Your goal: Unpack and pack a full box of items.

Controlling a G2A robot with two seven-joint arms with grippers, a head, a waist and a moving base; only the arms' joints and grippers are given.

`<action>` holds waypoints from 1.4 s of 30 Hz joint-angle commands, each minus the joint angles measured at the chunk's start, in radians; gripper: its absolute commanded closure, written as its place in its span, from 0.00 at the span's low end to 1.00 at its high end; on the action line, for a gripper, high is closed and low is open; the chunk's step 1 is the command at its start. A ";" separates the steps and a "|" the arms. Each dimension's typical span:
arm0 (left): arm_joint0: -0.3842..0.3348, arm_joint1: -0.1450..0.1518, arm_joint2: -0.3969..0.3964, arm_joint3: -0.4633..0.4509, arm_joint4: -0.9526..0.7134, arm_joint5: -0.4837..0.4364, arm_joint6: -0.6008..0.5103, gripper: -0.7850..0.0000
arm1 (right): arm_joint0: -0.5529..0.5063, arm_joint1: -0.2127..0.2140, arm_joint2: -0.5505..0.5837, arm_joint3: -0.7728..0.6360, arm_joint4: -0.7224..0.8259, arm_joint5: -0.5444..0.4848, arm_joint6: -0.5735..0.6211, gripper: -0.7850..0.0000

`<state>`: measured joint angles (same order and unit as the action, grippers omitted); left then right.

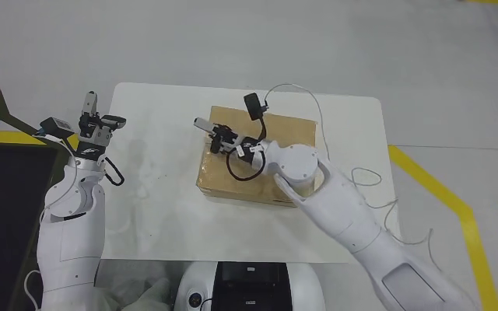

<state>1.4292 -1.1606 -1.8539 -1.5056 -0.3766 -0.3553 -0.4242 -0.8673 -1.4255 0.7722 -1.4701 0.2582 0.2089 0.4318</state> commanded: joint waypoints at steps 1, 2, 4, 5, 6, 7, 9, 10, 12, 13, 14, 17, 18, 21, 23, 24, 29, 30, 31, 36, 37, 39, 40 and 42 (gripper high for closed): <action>0.000 0.000 0.000 0.000 0.000 0.000 0.000 0.00 | -0.027 0.011 0.027 -0.025 -0.020 0.031 0.010 0.00; 0.000 0.000 0.000 0.000 0.000 0.000 0.000 0.00 | -0.040 0.016 0.038 -0.041 -0.033 0.045 0.017 0.00; 0.000 0.000 0.000 0.000 0.000 0.000 0.000 0.00 | -0.067 0.027 0.066 -0.070 -0.050 0.072 0.028 0.00; 0.000 0.000 0.000 0.000 0.000 0.000 0.000 0.00 | -0.079 0.032 0.080 -0.085 -0.060 0.084 0.034 0.00; 0.000 0.000 0.000 0.000 0.000 0.000 0.000 0.00 | -0.092 0.037 0.095 -0.099 -0.069 0.097 0.039 0.00; 0.000 0.000 0.000 0.000 0.000 0.000 0.000 0.00 | -0.105 0.043 0.110 -0.114 -0.080 0.107 0.040 0.00; 0.000 0.000 0.000 0.000 0.000 0.000 0.000 0.00 | -0.130 0.053 0.139 -0.145 -0.102 0.128 0.046 0.00; 0.000 0.000 0.000 0.000 0.000 0.000 0.000 0.00 | -0.143 0.057 0.153 -0.160 -0.110 0.136 0.050 0.00; 0.000 0.000 0.000 0.000 0.000 0.000 0.000 0.00 | -0.166 0.065 0.178 -0.181 -0.119 0.152 0.064 0.00; 0.000 0.000 0.000 0.000 0.000 0.000 0.000 0.00 | -0.176 0.069 0.192 -0.189 -0.123 0.159 0.071 0.00; 0.000 0.000 0.000 0.000 0.000 0.000 0.000 0.00 | -0.186 0.074 0.207 -0.192 -0.129 0.169 0.077 0.00; 0.000 0.000 0.000 0.000 0.000 0.000 0.000 0.00 | -0.213 0.086 0.249 -0.215 -0.147 0.186 0.095 0.00; 0.000 0.000 0.000 0.000 0.000 0.000 0.000 0.00 | -0.221 0.090 0.261 -0.224 -0.152 0.192 0.102 0.00; 0.000 0.000 0.000 0.000 0.000 0.000 0.000 0.00 | -0.246 0.101 0.299 -0.252 -0.175 0.211 0.111 0.00; 0.000 0.000 0.000 0.000 0.000 0.000 0.000 0.00 | -0.263 0.107 0.320 -0.270 -0.188 0.224 0.117 0.00; 0.000 0.000 0.000 0.000 0.000 0.000 0.000 0.00 | -0.271 0.110 0.331 -0.278 -0.195 0.231 0.119 0.00; 0.000 0.000 0.000 0.000 0.000 0.000 0.000 0.00 | -0.315 0.127 0.388 -0.332 -0.236 0.274 0.129 0.00; 0.000 0.000 0.000 0.000 0.000 0.000 0.000 0.00 | -0.326 0.130 0.401 -0.344 -0.246 0.284 0.128 0.00; 0.000 0.000 0.000 0.000 0.000 0.000 0.000 0.00 | -0.338 0.134 0.414 -0.356 -0.255 0.295 0.126 0.00; 0.000 0.000 0.000 0.000 0.000 0.000 0.000 0.00 | -0.389 0.149 0.466 -0.411 -0.291 0.331 0.136 0.00; 0.000 0.000 0.000 0.000 0.000 0.000 0.000 0.00 | -0.397 0.151 0.474 -0.421 -0.298 0.337 0.138 0.00; 0.000 0.000 0.000 0.000 0.000 0.000 0.000 0.00 | -0.412 0.156 0.490 -0.437 -0.315 0.348 0.140 0.00; 0.000 0.000 0.000 0.000 0.000 0.000 0.000 0.00 | -0.419 0.159 0.496 -0.445 -0.322 0.355 0.142 0.00; 0.000 0.000 0.000 0.000 0.000 0.000 0.000 0.00 | -0.432 0.163 0.511 -0.458 -0.333 0.362 0.145 0.00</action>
<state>1.4292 -1.1606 -1.8539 -1.5056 -0.3766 -0.3553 -0.4242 -1.2941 -1.2644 1.2766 -1.9232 -0.0708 0.5681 0.5756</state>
